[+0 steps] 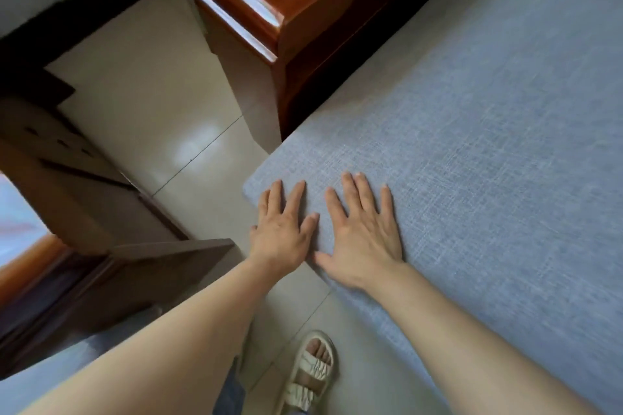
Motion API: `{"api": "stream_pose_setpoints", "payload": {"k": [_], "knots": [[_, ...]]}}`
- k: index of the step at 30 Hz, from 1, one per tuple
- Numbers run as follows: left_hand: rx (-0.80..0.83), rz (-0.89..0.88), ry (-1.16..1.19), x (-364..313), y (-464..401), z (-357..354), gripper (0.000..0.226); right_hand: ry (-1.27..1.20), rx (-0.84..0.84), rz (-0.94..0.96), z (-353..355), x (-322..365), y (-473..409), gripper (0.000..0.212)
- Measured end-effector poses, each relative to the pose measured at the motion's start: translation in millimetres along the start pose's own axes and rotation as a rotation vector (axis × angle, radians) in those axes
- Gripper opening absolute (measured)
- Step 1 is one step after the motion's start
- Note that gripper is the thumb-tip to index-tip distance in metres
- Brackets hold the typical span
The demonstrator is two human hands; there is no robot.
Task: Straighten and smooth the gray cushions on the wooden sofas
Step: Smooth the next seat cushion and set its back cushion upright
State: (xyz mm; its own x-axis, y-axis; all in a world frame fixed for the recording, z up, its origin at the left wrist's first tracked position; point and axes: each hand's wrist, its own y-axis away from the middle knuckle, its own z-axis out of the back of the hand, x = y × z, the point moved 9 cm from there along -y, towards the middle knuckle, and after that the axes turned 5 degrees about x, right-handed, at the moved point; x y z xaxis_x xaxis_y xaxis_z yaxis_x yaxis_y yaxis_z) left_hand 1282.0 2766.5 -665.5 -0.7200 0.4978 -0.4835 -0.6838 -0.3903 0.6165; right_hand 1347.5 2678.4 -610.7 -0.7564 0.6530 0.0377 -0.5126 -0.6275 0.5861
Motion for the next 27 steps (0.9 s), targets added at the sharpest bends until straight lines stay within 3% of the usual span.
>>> {"api": "stream_pose_setpoints", "payload": {"k": [5, 11, 17, 27], "knots": [[-0.053, 0.013, 0.118, 16, 8, -4, 0.062, 0.170, 0.017, -0.071, -19, 19, 15, 0.115], [-0.055, 0.086, 0.157, 44, -25, 16, 0.055, 0.219, -0.012, -0.159, -23, 32, 8, 0.104], [-0.103, 0.033, 0.123, 51, -39, 32, 0.042, 0.231, -0.028, -0.127, -26, 46, -7, 0.088], [-0.213, 0.145, 0.013, 79, -57, 57, 0.022, 0.221, -0.080, -0.059, -27, 72, -38, 0.077]]}}
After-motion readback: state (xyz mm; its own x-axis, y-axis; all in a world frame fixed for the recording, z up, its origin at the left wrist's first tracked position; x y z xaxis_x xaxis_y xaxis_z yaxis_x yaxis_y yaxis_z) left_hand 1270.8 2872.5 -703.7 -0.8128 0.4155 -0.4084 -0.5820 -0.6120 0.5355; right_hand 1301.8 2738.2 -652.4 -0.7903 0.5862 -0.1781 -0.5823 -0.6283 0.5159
